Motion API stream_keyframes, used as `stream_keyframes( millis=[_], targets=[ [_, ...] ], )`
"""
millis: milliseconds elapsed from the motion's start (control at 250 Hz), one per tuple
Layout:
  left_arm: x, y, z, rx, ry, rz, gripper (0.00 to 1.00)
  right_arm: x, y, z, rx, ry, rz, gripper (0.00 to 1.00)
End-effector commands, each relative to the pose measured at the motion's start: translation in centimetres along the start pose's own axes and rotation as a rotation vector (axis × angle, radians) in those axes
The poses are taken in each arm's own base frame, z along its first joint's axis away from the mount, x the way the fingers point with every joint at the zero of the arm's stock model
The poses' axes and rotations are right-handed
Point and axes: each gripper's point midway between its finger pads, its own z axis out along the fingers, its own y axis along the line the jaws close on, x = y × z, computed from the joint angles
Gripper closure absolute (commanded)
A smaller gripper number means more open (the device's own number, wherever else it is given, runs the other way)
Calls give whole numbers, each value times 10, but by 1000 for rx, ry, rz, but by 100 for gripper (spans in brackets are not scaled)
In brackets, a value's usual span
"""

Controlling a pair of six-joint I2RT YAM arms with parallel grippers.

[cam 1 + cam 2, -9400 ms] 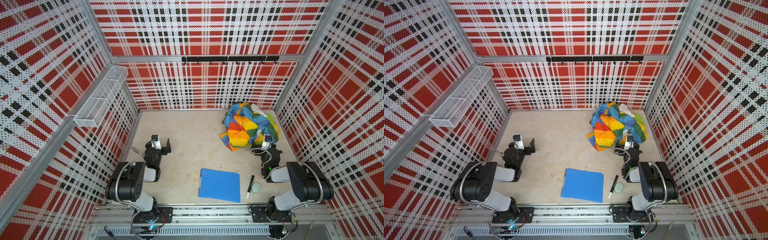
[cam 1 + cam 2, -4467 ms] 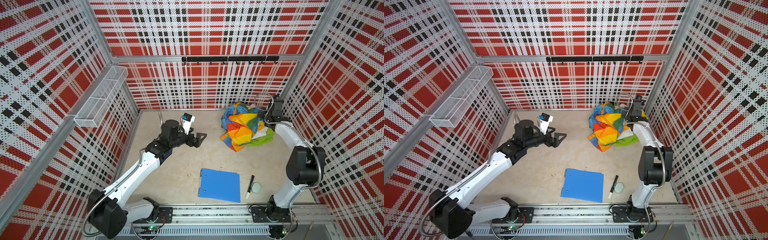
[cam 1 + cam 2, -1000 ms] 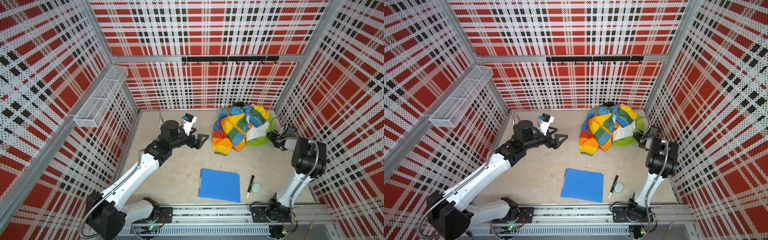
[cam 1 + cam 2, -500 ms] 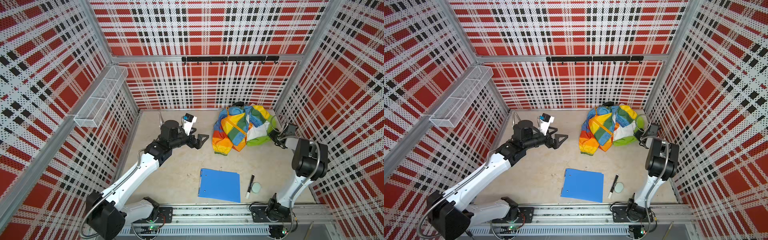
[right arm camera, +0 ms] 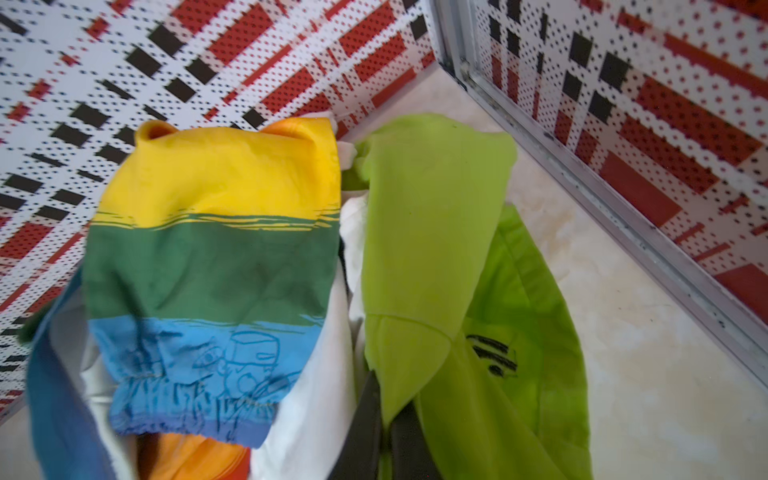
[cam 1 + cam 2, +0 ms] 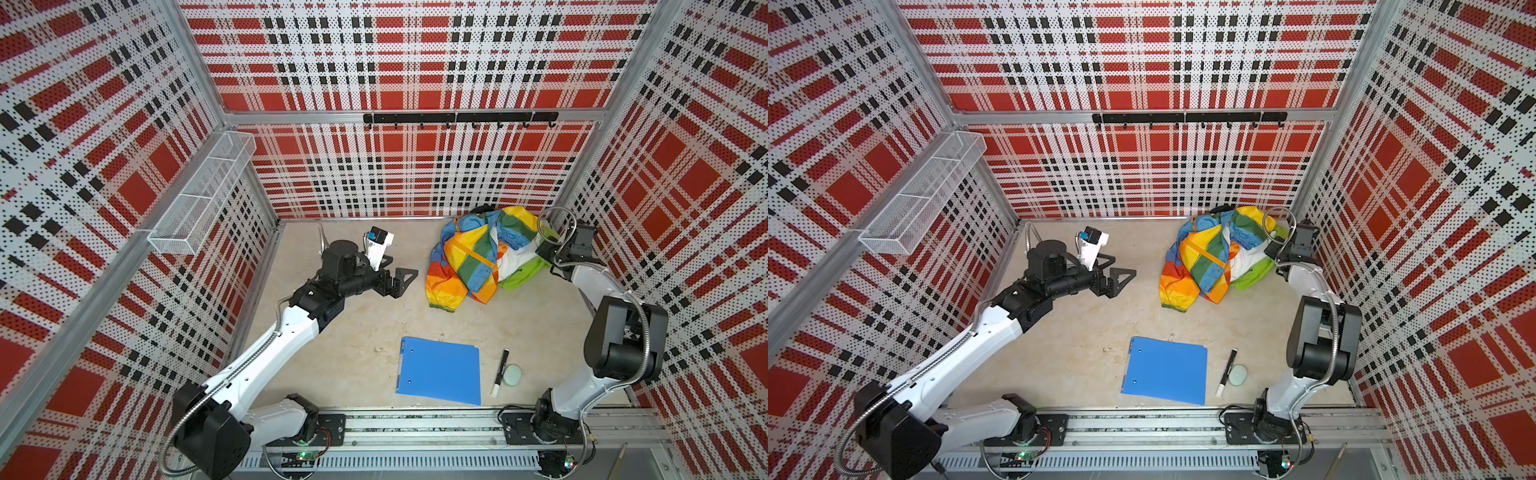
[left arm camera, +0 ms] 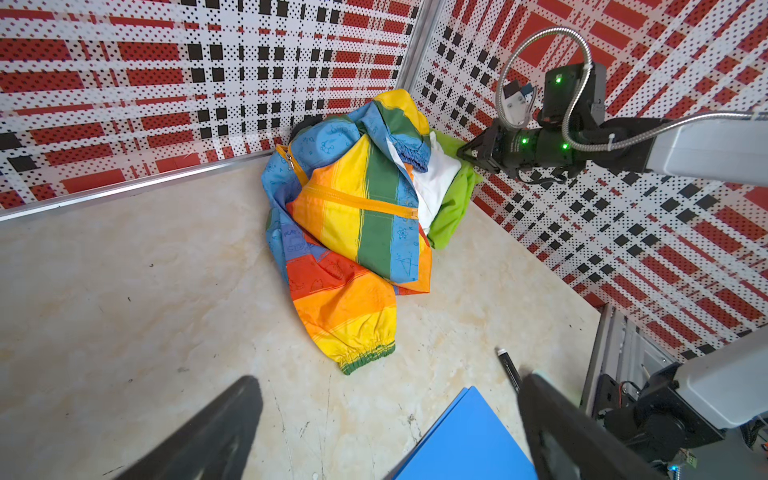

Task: Pick out a specific cloth from the pile
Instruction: 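Lower the right gripper onto the lime-green garment and close on it, then lift the lime-green garment out of the pile with the right gripper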

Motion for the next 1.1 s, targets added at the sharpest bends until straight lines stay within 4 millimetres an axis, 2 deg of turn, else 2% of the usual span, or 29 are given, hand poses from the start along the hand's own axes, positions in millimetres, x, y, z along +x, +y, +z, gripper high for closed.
stream_keyframes(
  millis=[0, 244, 544, 1097],
  targets=[
    [-15, -2, -3, 0, -35, 4, 1, -53, 27, -35, -27, -164, -48, 95],
    [-15, -3, -4, 0, -40, 12, 1, -78, 54, -64, -62, -230, -65, 95],
    [-15, -4, -4, -18, -45, 24, 1, -101, 75, -96, -90, -301, -82, 95],
    [-13, -1, -1, -27, -41, 14, 1, -127, 92, -136, -120, -379, -103, 96]
  ],
)
